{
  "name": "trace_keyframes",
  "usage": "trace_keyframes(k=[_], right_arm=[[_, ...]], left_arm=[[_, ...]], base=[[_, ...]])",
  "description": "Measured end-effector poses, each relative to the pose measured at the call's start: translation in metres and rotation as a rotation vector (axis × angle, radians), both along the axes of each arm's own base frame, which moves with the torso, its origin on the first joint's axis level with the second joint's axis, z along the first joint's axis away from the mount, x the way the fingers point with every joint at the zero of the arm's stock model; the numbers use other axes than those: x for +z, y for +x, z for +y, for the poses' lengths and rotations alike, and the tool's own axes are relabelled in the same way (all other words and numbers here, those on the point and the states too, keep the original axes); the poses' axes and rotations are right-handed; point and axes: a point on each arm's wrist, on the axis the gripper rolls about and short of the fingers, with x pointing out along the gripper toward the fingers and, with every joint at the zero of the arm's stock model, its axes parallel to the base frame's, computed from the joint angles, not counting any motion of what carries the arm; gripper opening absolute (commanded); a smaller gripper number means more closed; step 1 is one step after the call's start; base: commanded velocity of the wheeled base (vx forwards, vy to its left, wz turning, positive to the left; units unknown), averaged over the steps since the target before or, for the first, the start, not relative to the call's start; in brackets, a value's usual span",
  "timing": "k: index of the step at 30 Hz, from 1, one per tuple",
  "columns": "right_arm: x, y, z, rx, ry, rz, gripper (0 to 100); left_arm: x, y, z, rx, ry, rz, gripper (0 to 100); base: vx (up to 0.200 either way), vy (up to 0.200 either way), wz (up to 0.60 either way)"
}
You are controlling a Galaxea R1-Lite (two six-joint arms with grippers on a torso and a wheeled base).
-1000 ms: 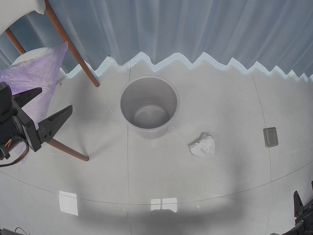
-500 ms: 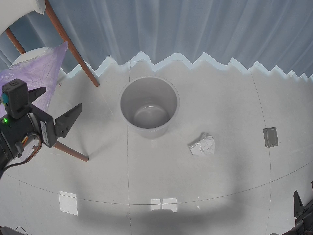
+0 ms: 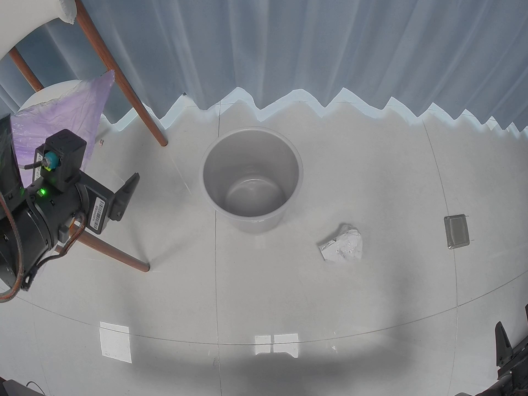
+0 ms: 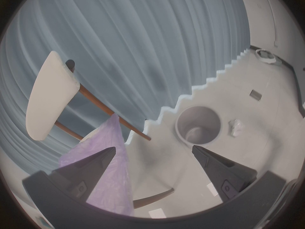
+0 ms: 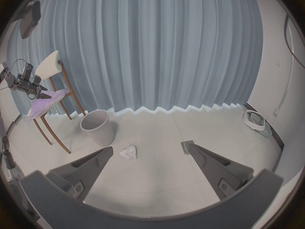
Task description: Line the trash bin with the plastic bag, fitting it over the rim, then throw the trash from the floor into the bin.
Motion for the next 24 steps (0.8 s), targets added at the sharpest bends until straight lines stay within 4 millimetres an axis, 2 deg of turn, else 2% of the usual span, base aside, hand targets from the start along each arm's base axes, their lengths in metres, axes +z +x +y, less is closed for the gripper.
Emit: trace_keyframes(k=[14, 24], right_arm=[[0.000, 0.001, 0.000, 0.006, -0.003, 0.008, 100], [0.000, 0.002, 0.000, 0.036, -0.016, 0.028, 100]], left_arm=[[-0.016, 0.035, 0.025, 0.155, 0.110, 0.073, 100], [-0.015, 0.058, 0.050, 0.286, 0.123, 0.086, 100]], base=[[0.000, 0.000, 0.00], [0.000, 0.000, 0.00]])
